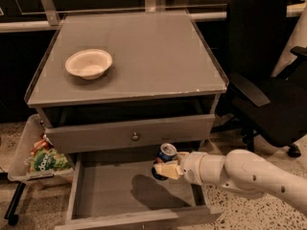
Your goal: Place pepsi can into middle drawer
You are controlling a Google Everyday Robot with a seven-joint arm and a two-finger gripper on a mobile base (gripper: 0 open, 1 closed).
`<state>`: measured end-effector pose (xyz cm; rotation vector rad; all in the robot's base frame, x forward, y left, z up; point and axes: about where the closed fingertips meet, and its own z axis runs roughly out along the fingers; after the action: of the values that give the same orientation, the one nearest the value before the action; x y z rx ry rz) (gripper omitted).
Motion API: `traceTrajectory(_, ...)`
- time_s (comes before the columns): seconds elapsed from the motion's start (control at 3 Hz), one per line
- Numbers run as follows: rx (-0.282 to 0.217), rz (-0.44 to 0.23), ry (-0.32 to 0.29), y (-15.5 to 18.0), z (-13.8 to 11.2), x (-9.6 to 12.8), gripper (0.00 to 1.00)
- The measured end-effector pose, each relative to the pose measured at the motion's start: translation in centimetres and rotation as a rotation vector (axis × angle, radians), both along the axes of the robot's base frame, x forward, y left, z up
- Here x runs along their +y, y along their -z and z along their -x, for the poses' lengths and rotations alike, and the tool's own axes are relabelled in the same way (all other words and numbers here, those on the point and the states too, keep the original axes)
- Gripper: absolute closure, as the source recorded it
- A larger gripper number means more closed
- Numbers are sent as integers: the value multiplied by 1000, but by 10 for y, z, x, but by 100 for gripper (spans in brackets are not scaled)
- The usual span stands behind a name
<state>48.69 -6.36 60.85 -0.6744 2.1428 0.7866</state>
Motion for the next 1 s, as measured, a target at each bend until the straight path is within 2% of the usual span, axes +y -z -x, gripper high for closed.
traceTrajectory(0.33, 3, 7, 23, 18, 4, 6, 100)
traceTrajectory(1.0, 66, 63, 61, 97, 11, 29, 100)
